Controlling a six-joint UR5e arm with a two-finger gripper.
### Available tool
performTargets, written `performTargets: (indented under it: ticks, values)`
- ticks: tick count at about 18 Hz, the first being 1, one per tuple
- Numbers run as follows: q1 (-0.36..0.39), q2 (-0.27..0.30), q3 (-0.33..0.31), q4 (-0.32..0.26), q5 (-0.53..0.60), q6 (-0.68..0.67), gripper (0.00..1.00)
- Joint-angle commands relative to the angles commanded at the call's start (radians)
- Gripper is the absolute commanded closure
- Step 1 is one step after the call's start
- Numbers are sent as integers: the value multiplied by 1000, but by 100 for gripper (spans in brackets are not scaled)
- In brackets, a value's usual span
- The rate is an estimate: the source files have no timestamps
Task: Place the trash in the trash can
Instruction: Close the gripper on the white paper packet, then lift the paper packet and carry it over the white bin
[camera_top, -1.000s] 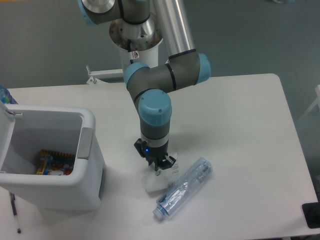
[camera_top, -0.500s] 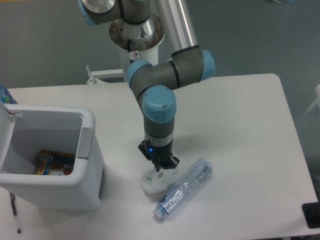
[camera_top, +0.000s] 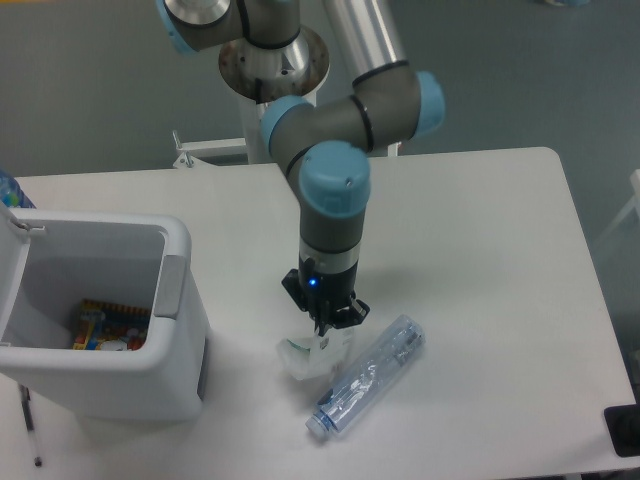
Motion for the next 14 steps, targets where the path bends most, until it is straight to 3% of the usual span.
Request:
performTargets:
  ticks: [4, 11, 14]
  values:
    - [12, 55, 38, -2, -106, -87, 100]
    - [-8, 94, 153, -2, -253, -296, 100]
    - [-15, 123, 172, -2, -298, -348, 100]
